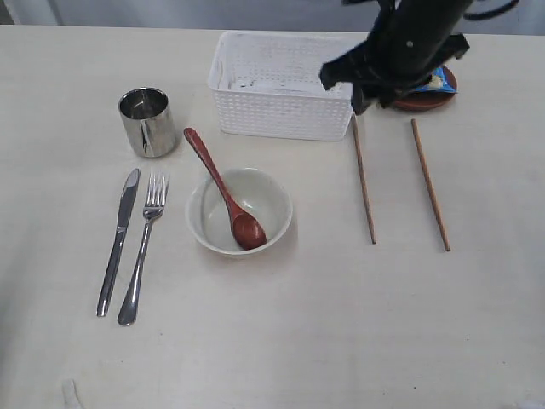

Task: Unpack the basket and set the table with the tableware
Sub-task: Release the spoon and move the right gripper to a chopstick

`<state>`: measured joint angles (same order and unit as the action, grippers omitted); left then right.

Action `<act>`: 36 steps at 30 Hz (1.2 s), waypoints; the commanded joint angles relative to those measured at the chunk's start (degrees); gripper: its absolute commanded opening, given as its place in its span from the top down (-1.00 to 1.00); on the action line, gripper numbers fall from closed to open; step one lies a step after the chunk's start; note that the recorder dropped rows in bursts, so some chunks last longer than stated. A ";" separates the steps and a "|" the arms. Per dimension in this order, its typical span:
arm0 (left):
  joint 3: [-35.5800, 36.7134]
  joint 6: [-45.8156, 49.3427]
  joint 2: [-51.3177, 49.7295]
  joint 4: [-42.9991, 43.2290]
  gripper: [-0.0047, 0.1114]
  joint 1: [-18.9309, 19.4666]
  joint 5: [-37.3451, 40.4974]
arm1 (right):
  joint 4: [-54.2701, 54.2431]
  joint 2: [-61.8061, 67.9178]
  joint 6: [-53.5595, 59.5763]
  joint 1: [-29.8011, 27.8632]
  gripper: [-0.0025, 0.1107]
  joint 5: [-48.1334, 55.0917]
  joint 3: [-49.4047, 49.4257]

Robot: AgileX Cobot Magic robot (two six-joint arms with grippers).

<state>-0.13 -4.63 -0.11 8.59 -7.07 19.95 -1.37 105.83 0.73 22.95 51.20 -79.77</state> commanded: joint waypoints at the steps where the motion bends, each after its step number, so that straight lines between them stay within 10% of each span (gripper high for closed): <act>1: 0.13 -0.13 0.11 0.20 0.92 -0.29 -0.03 | 0.05 4.29 -2.54 -1.22 0.29 -3.70 4.76; 24: 0.13 -0.13 0.11 -0.08 0.92 -0.29 -0.03 | -0.11 14.75 -5.80 -0.59 0.67 -6.53 5.91; 26: 0.13 -0.13 0.11 -0.08 0.92 -0.29 -0.03 | 0.55 13.50 -5.80 -0.59 0.96 -5.47 5.91; 36: 0.13 -0.13 0.11 -0.08 0.92 -0.29 -0.03 | 5.00 -7.42 -5.73 -0.53 0.96 -0.06 5.91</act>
<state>-0.13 -4.63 -0.11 8.59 -7.07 19.95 3.75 102.93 -8.08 22.32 49.84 -73.86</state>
